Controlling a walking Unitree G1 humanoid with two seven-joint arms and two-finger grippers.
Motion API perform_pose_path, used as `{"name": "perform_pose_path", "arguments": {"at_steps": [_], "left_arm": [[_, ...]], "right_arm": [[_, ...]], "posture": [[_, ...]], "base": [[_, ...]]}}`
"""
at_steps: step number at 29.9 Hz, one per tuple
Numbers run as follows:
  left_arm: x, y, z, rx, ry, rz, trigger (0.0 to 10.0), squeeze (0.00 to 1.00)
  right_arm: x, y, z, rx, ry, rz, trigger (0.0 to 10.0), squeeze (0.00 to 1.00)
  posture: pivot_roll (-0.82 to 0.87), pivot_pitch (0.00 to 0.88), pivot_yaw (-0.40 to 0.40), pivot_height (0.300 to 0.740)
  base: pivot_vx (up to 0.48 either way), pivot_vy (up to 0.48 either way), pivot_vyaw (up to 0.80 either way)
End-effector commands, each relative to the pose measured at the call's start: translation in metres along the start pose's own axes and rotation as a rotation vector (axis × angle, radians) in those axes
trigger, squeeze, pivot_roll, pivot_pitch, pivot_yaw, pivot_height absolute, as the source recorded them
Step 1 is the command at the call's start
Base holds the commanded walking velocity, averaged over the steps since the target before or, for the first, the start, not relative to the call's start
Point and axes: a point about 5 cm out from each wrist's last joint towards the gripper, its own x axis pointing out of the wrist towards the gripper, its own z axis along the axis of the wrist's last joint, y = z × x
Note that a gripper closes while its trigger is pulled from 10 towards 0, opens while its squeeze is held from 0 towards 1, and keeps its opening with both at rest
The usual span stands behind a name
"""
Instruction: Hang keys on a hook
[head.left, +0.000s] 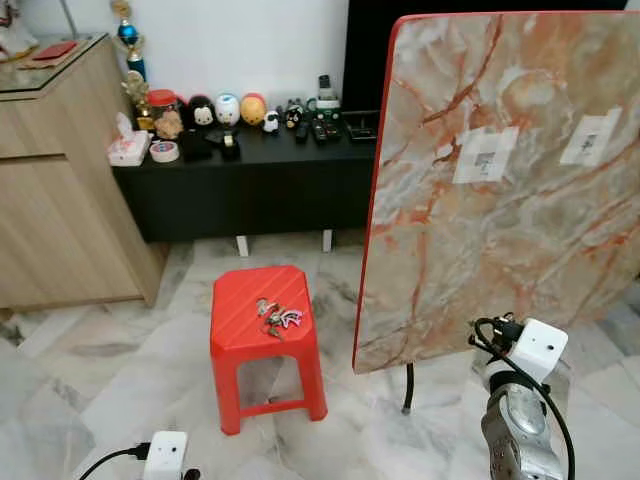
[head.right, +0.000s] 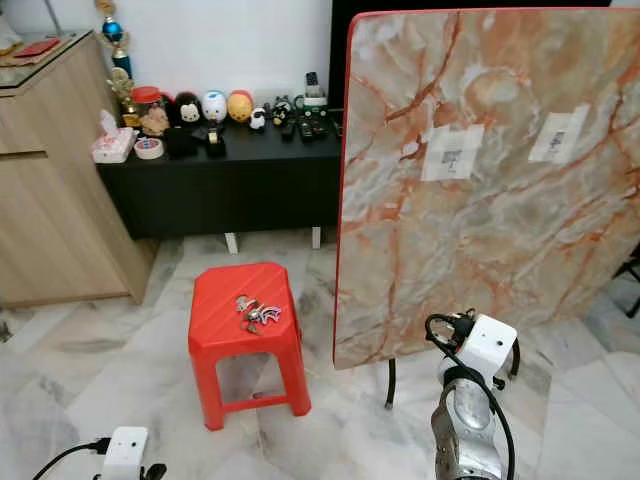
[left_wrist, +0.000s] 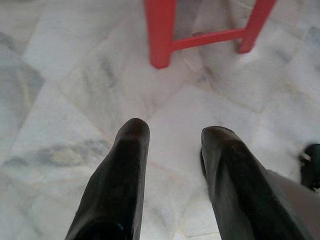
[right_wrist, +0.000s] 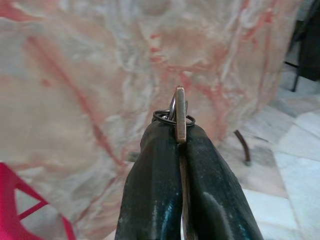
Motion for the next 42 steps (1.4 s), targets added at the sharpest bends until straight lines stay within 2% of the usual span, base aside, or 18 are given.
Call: {"name": "perform_pose_path", "arguments": {"at_steps": [1, 9, 20, 33, 42], "left_arm": [[0.000, -0.004, -0.003, 0.004, 0.009, -0.009, 10.0, 0.00], [0.000, -0.004, -0.003, -0.014, 0.005, -0.015, 10.0, 0.00], [0.000, -0.003, -0.004, -0.012, 0.016, -0.015, 10.0, 0.00], [-0.004, 0.000, -0.015, -0.036, 0.060, -0.008, 10.0, 0.00], [-0.005, 0.003, -0.018, -0.031, 0.072, -0.002, 10.0, 0.00]], "right_arm": [[0.005, -0.001, 0.015, -0.002, -0.047, -0.003, 10.0, 0.00], [0.006, 0.006, 0.018, -0.001, -0.054, 0.014, 10.0, 0.00], [0.006, 0.014, 0.023, -0.003, -0.074, 0.046, 10.0, 0.00], [0.007, 0.028, 0.030, -0.036, -0.097, 0.113, 10.0, 0.00], [0.005, 0.030, 0.034, -0.037, -0.124, 0.085, 10.0, 0.00]], "posture": [[0.03, 0.000, -0.042, 0.740], [0.04, 0.000, -0.048, 0.740], [0.04, 0.000, -0.050, 0.740], [0.04, 0.000, -0.051, 0.740], [0.05, 0.000, -0.053, 0.740]], "base": [[0.000, 0.000, 0.00], [0.000, 0.000, 0.00], [0.292, 0.000, 0.00], [0.216, 0.000, 0.00], [0.000, 0.000, 0.00]]}}
